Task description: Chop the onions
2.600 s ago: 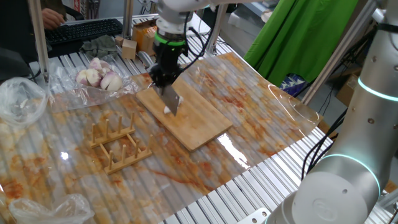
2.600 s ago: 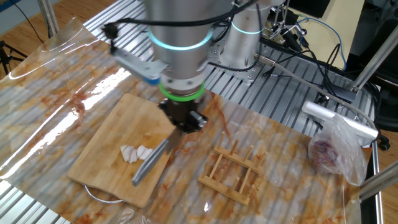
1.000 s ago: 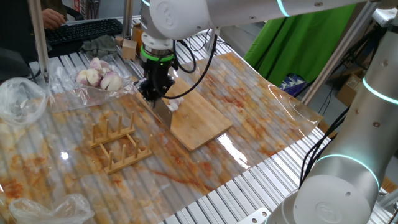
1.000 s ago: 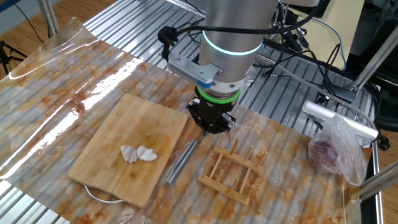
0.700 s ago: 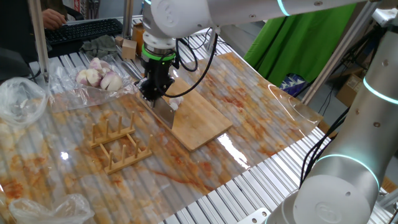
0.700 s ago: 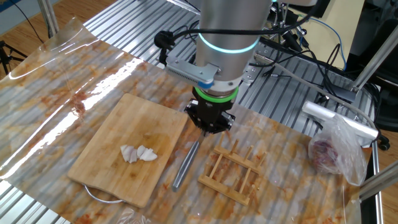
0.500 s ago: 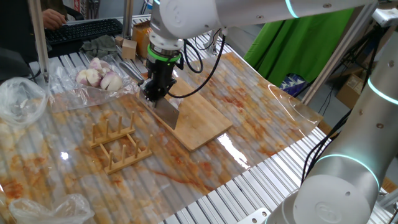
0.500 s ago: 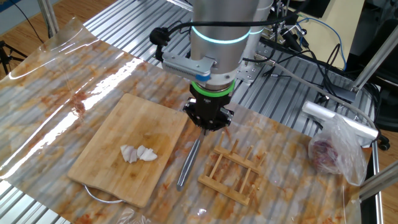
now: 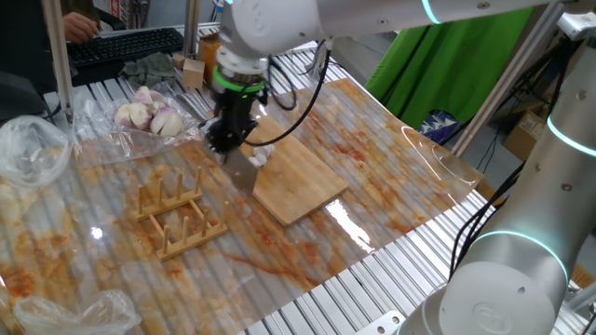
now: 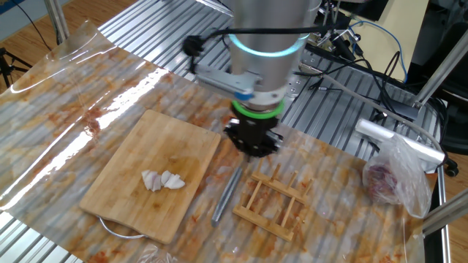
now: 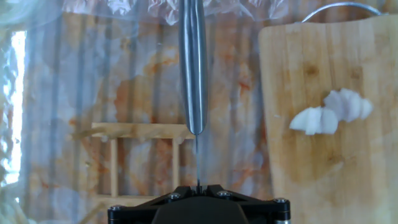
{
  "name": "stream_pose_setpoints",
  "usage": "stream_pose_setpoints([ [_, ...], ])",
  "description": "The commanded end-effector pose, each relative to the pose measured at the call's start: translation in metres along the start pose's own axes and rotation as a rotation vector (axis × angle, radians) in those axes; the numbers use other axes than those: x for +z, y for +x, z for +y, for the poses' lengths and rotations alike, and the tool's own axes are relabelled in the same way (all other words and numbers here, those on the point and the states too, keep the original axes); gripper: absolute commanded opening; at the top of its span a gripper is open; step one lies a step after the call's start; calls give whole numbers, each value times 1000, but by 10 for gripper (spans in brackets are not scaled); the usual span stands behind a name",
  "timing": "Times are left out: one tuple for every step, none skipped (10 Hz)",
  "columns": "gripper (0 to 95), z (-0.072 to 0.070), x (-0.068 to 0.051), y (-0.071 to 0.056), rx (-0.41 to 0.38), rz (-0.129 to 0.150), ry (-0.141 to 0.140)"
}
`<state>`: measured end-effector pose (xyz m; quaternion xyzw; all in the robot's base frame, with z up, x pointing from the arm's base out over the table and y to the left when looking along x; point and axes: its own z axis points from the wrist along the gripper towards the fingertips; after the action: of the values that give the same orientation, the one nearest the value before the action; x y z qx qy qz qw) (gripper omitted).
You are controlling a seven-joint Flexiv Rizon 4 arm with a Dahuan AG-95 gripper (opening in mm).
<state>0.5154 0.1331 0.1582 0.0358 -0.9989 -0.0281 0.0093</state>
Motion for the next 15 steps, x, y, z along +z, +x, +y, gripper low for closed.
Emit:
stream_pose_setpoints([
  [0, 16, 1, 3, 21, 0, 3],
  [0, 19, 2, 4, 24, 0, -1],
  [0, 23, 4, 4, 27, -4, 1],
  [0, 25, 7, 4, 21, -7, 0],
  [0, 25, 11, 5, 15, -10, 1],
  [0, 25, 16, 5, 16, -11, -1],
  [0, 26, 22, 6, 19, -15, -7],
  [0, 26, 28, 7, 25, -22, -11],
  [0, 27, 32, 6, 30, -25, -14],
  [0, 27, 38, 6, 35, -33, -16],
  [0, 27, 45, 5, 38, -38, -17],
  [0, 27, 51, 4, 41, -48, -18],
  [0, 27, 58, 4, 43, -58, -22],
  [0, 27, 63, 3, 43, -63, -22],
  [0, 27, 69, 3, 41, -73, -24],
])
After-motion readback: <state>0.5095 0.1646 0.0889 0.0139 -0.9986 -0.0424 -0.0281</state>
